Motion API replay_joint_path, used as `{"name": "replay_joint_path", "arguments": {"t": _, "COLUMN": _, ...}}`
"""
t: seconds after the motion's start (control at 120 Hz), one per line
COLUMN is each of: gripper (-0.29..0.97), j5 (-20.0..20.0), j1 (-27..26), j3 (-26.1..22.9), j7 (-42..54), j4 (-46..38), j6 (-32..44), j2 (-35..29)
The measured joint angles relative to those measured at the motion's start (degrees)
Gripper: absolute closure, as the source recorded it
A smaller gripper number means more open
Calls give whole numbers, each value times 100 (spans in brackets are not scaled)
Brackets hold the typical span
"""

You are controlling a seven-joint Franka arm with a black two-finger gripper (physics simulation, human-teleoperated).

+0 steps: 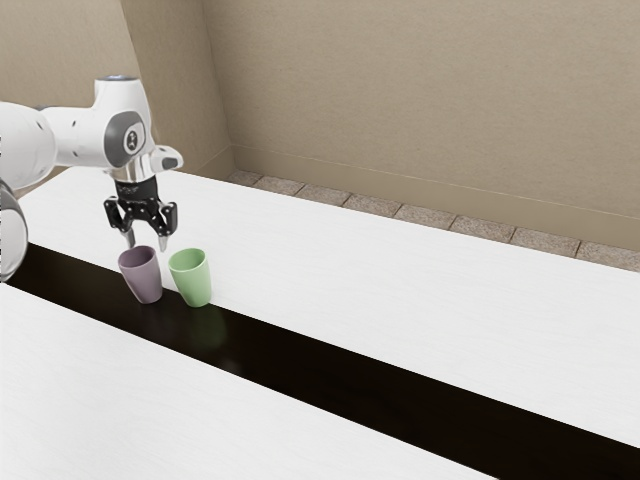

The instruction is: Place the left cup onto the right cup

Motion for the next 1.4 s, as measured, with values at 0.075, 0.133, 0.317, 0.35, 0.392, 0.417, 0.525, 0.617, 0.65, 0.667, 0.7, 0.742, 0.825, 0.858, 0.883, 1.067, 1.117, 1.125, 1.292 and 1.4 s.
{"name": "replay_joint_path", "arguments": {"t": 0.075, "gripper": 23, "j5": -22, "j1": 27, "j3": -2, "j7": 31, "j4": 20, "j6": 8, "j2": 49}}
{"name": "replay_joint_path", "arguments": {"t": 0.133, "gripper": 23, "j5": -43, "j1": 46, "j3": -2, "j7": 56, "j4": 38, "j6": 13, "j2": 84}}
{"name": "replay_joint_path", "arguments": {"t": 0.317, "gripper": 23, "j5": -116, "j1": 82, "j3": -2, "j7": 133, "j4": 132, "j6": 21, "j2": 235}}
{"name": "replay_joint_path", "arguments": {"t": 0.35, "gripper": 23, "j5": -133, "j1": 89, "j3": -2, "j7": 148, "j4": 166, "j6": 22, "j2": 271}}
{"name": "replay_joint_path", "arguments": {"t": 0.392, "gripper": 23, "j5": -158, "j1": 94, "j3": -2, "j7": 169, "j4": 215, "j6": 25, "j2": 316}}
{"name": "replay_joint_path", "arguments": {"t": 0.417, "gripper": 23, "j5": -171, "j1": 96, "j3": 0, "j7": 181, "j4": 241, "j6": 25, "j2": 342}}
{"name": "replay_joint_path", "arguments": {"t": 0.525, "gripper": 23, "j5": -206, "j1": 117, "j3": -11, "j7": 230, "j4": 345, "j6": 27, "j2": 468}}
{"name": "replay_joint_path", "arguments": {"t": 0.617, "gripper": 24, "j5": -228, "j1": 144, "j3": -32, "j7": 266, "j4": 421, "j6": 27, "j2": 572}}
{"name": "replay_joint_path", "arguments": {"t": 0.65, "gripper": 24, "j5": -243, "j1": 161, "j3": -35, "j7": 278, "j4": 430, "j6": 27, "j2": 600}}
{"name": "replay_joint_path", "arguments": {"t": 0.667, "gripper": 24, "j5": -250, "j1": 168, "j3": -35, "j7": 284, "j4": 433, "j6": 27, "j2": 610}}
{"name": "replay_joint_path", "arguments": {"t": 0.7, "gripper": 24, "j5": -263, "j1": 177, "j3": -36, "j7": 295, "j4": 436, "j6": 27, "j2": 626}}
{"name": "replay_joint_path", "arguments": {"t": 0.742, "gripper": 24, "j5": -275, "j1": 190, "j3": -37, "j7": 309, "j4": 439, "j6": 27, "j2": 643}}
{"name": "replay_joint_path", "arguments": {"t": 0.825, "gripper": 24, "j5": -288, "j1": 221, "j3": -37, "j7": 333, "j4": 446, "j6": 27, "j2": 673}}
{"name": "replay_joint_path", "arguments": {"t": 0.858, "gripper": 24, "j5": -292, "j1": 228, "j3": -37, "j7": 342, "j4": 447, "j6": 27, "j2": 684}}
{"name": "replay_joint_path", "arguments": {"t": 0.883, "gripper": 24, "j5": -295, "j1": 234, "j3": -37, "j7": 349, "j4": 449, "j6": 27, "j2": 688}}
{"name": "replay_joint_path", "arguments": {"t": 1.067, "gripper": 27, "j5": -316, "j1": 267, "j3": -35, "j7": 400, "j4": 480, "j6": 27, "j2": 720}}
{"name": "replay_joint_path", "arguments": {"t": 1.117, "gripper": 29, "j5": -333, "j1": 275, "j3": -25, "j7": 412, "j4": 483, "j6": 27, "j2": 728}}
{"name": "replay_joint_path", "arguments": {"t": 1.125, "gripper": 29, "j5": -336, "j1": 276, "j3": -23, "j7": 414, "j4": 483, "j6": 27, "j2": 729}}
{"name": "replay_joint_path", "arguments": {"t": 1.292, "gripper": 36, "j5": -387, "j1": 283, "j3": -11, "j7": 446, "j4": 485, "j6": 27, "j2": 735}}
{"name": "replay_joint_path", "arguments": {"t": 1.4, "gripper": 42, "j5": -401, "j1": 283, "j3": -11, "j7": 463, "j4": 485, "j6": 27, "j2": 741}}
